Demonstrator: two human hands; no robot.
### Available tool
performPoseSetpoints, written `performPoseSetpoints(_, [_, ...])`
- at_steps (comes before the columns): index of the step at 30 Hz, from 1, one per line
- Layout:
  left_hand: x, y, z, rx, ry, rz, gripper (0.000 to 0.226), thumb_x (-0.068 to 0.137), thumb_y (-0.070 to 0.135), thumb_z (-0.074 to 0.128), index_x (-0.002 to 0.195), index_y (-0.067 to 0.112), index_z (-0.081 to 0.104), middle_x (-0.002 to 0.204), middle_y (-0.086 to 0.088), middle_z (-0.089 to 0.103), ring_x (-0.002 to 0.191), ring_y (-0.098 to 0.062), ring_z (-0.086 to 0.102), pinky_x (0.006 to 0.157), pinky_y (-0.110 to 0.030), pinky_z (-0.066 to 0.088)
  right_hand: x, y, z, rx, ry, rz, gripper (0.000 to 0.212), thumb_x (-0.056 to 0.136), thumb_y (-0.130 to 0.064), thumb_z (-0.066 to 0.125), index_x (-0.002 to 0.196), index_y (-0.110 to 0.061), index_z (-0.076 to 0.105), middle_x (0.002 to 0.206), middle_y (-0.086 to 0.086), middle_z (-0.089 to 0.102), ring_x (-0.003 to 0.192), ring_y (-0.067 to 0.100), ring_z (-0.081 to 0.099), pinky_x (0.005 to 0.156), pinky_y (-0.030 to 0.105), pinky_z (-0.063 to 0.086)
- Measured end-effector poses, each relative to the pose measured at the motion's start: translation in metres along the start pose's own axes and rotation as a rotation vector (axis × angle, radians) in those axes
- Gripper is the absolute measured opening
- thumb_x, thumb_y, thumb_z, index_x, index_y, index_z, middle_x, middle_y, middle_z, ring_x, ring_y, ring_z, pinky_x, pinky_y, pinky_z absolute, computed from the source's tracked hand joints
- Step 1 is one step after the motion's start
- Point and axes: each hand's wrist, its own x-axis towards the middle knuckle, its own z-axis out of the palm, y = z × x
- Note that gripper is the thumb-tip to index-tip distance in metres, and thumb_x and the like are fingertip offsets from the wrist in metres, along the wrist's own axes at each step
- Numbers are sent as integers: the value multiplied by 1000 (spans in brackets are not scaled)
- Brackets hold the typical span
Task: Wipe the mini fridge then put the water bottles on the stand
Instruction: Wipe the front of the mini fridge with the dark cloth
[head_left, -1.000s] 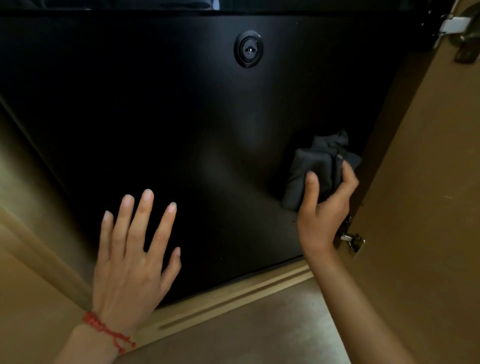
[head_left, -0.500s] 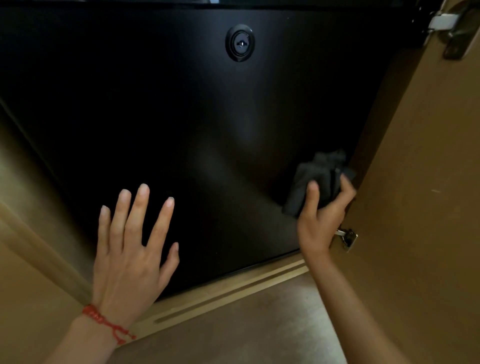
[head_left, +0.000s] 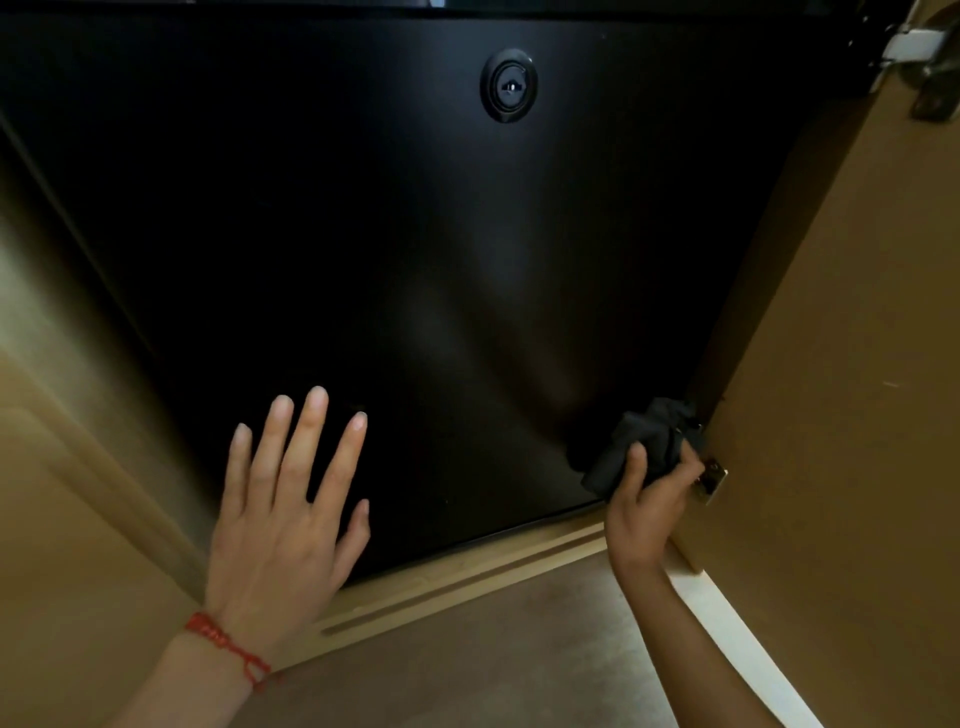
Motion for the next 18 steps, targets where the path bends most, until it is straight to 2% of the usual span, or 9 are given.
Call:
performPoseSetpoints(1, [0,0,0,-3,-2,-2,63,87,34,40,144,10,24,157,-12,-4,143,-32,4,116,-50,8,-3,-6,2,31,16,4,44,93,-25,49,128,-5,32,125,20,48,115,33,49,96,48,43])
performPoseSetpoints(2, [1,0,-1,-3,-3,-5,63,87,34,40,144,10,24,157,-12,-3,143,-32,4,116,-50,9,-5,-12,5,74,22,11,46,92,-28,49,128,-5,31,124,17,49,115,30,49,96,45,44])
performPoseSetpoints(5, [2,0,-5,-12,-12,-10,63,87,33,40,143,11,23,155,-16,9,144,-29,1,115,-48,9,-11,-43,13,178,26,-31,55,90,-34,53,128,-2,32,118,6,47,109,15,49,87,9,40])
performPoseSetpoints(6, [2,0,-6,-20,-15,-11,63,87,33,40,143,11,23,152,-18,14,144,-28,1,115,-48,10,-12,-56,17,213,26,-79,59,87,-39,52,127,-1,33,116,5,46,107,10,49,83,4,38])
performPoseSetpoints(7, [2,0,-7,-29,-17,-12,63,87,32,41,143,11,23,150,-19,18,144,-27,1,115,-47,10,-13,-69,20,247,19,-131,61,85,-42,52,126,0,33,115,6,47,107,9,49,84,5,40])
performPoseSetpoints(11, [4,-3,-13,-60,6,-39,63,87,31,43,143,9,24,148,-20,20,144,-27,3,115,-47,12,-13,-107,32,239,-8,-314,48,87,-33,54,122,-6,36,117,17,50,110,26,52,91,30,44])
performPoseSetpoints(13, [5,-6,-15,-68,29,-58,62,87,30,45,142,8,26,148,-21,20,143,-29,6,116,-48,12,-14,-115,34,225,-2,-379,43,88,-35,51,120,-13,33,117,11,46,111,22,49,93,26,42])
performPoseSetpoints(15, [6,-10,-17,-71,42,-80,62,88,29,46,142,6,27,147,-22,21,142,-32,10,116,-48,12,-17,-111,36,199,-2,-436,42,88,-38,47,120,-15,31,117,14,45,112,21,46,94,24,40])
performPoseSetpoints(18, [3,-15,-15,-66,29,-98,62,88,29,45,142,5,26,148,-21,19,143,-31,7,117,-47,10,-32,-85,39,111,-67,-483,46,91,-46,40,120,-10,32,116,27,50,114,37,49,92,34,41])
